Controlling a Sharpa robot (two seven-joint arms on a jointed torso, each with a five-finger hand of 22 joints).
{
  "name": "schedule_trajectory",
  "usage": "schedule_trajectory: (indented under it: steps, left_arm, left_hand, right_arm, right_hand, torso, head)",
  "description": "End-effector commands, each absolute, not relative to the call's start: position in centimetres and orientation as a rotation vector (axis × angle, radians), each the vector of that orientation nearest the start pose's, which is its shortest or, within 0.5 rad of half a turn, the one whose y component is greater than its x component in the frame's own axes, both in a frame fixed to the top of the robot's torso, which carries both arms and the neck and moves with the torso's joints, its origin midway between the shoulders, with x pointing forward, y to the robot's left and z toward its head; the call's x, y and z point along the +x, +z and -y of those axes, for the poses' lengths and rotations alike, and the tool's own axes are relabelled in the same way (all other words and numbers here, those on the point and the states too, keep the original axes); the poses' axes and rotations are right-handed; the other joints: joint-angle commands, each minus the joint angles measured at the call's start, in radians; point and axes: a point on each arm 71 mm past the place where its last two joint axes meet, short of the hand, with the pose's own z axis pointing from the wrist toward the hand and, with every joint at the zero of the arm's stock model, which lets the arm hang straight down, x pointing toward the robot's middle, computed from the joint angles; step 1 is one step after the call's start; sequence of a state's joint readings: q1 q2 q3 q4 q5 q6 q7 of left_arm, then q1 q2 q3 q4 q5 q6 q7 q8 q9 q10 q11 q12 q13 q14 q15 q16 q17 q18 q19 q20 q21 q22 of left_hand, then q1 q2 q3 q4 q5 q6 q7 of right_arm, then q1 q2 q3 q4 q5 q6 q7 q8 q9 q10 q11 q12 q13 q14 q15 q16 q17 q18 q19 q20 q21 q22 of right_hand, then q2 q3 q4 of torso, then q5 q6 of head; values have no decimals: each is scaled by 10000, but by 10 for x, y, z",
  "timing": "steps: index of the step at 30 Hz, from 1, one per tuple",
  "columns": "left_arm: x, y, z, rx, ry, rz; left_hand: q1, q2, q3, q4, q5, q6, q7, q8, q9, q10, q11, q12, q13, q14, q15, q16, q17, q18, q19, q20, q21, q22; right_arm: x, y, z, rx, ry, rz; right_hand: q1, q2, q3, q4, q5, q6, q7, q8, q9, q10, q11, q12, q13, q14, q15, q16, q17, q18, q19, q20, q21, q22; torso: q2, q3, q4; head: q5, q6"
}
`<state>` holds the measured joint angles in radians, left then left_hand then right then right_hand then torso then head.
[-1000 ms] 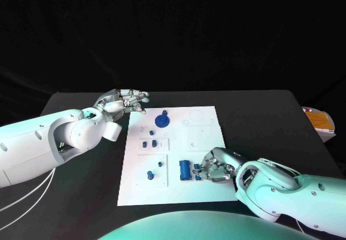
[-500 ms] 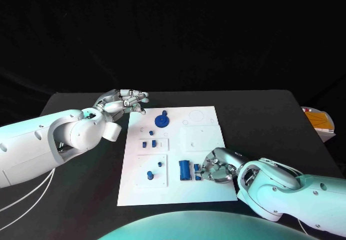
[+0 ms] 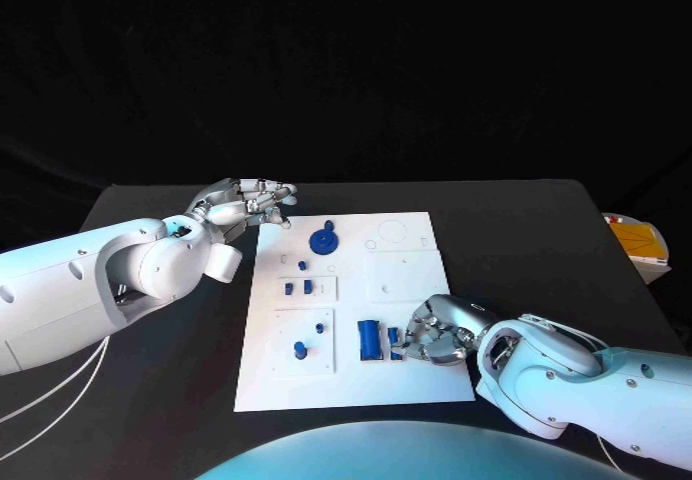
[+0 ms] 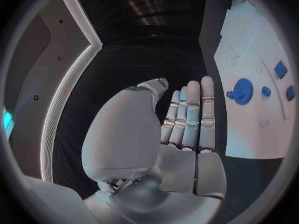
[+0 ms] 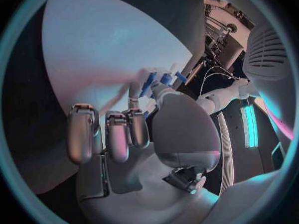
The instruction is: Assemble the parts on the task board
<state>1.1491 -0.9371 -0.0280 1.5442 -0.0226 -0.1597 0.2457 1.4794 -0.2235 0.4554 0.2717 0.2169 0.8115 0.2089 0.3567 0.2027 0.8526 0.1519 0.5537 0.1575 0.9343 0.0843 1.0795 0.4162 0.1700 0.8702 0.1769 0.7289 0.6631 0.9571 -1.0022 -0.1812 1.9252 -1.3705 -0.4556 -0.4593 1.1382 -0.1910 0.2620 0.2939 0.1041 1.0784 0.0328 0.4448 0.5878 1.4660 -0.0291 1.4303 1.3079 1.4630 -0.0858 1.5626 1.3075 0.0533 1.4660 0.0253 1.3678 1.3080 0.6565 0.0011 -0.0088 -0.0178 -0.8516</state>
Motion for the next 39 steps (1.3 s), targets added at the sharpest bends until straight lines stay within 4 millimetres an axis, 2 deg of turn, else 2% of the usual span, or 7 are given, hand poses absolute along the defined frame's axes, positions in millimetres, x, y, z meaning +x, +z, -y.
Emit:
schedule_trajectory:
  steps: [1, 19, 29, 31, 33, 36, 39]
  left_arm:
    - [472, -204, -239, -11911, -15422, -16272]
    - [472, -204, -240, -11923, -15384, -16246]
    - [476, -207, -241, -11958, -15410, -15893]
    - [477, -209, -241, -11981, -15432, -15742]
    - [479, -211, -242, -12004, -15441, -15542]
    - [482, -216, -244, -12079, -15440, -15210]
    - [487, -221, -245, -12230, -15387, -14789]
  left_hand:
    - [58, 35, 43, 10, 22, -44, 78, 28, 17, -90, 6, 35, -10, -40, -3, 41, -17, 116, -2, 39, -61, 12]
    - [58, 35, 43, 10, 22, -44, 78, 28, 17, -90, 6, 35, -10, -40, -3, 41, -17, 116, -2, 39, -61, 12]
    - [-73, 6, -14, 93, 5, -97, 79, 22, 15, -95, 13, 73, -18, -68, 16, 32, -33, 108, -26, 57, -107, 4]
    - [-109, 23, -26, 114, -3, -110, 13, 33, 21, -8, -32, 125, -11, -161, 2, -41, -65, 110, -94, 67, -194, -35]
    - [-106, 64, 18, 116, -3, 18, -123, 137, 68, 227, -144, 121, -49, -358, -54, -289, -171, 118, -226, 63, -393, -132]
    - [-208, 61, 240, 143, -7, 265, -201, 229, 131, 807, -178, -664, -480, -749, -9, -1455, -658, 90, -617, 171, -1197, -594]
    - [-306, -14, 474, 121, -21, 373, -245, 175, 172, 1515, -158, -1759, -924, -668, 118, -3095, -1244, 110, -753, 372, -2239, -1290]
  right_arm:
    - [327, -292, 184, 1638, 6300, -20828]
    - [332, -284, 189, 2028, 7094, -19903]
    - [370, -257, 206, 3825, 10069, -18435]
    - [385, -255, 215, 4665, 10403, -18108]
    - [402, -253, 224, 5621, 10695, -17742]
    - [425, -253, 236, 6938, 11049, -17246]
    - [449, -254, 247, 8024, 11389, -16682]
  right_hand:
    - [-73, 20, -64, -17, -31, -17, 53, 65, -16, 495, -28, 0, 1734, 1060, -34, 47, 2548, -172, 485, -39, 21, 2147]
    - [328, 115, -532, -18, -1, -150, 92, 32, -137, 379, -2, -282, 1577, 1042, -19, 10, 2461, -143, 434, -30, -147, 2107]
    - [1026, 358, -960, -68, 421, -931, 430, -293, -328, -181, 294, -1301, 974, 742, 224, -597, 1244, 236, -286, 186, -2459, 1531]
    - [1367, 421, -966, -99, 522, -1102, 499, -350, -361, -353, 354, -1594, 791, 677, 273, -757, 975, 317, -440, 231, -2989, 1390]
    - [1834, 516, -947, -112, 520, -1479, 672, -470, -412, -1386, 501, -3375, -322, 216, 398, -1677, -465, 665, -1231, 341, -5365, 721]
    - [2661, 784, -616, -245, 134, -1905, 926, -594, -473, -3257, 699, -6298, -2323, -772, 624, -3502, -2765, 1156, -2592, 550, -9154, -582]
    - [3004, 838, -356, -250, 8, -2163, 1052, -713, -562, -4148, 851, -7564, -3367, -1581, 735, -4918, -4362, 1258, -3056, 677, -10340, -1169]
  torso:
    - [0, 0, 6]
    - [-19, 5, 5]
    - [-199, -88, 2]
    - [-288, -117, 6]
    - [-383, -138, 8]
    - [-482, -156, 3]
    - [-568, -148, 5]
  head:
    - [-3, -4]
    - [32, 52]
    - [-6, 339]
    - [-4, 500]
    - [-16, 705]
    - [2, 1141]
    - [1, 1521]
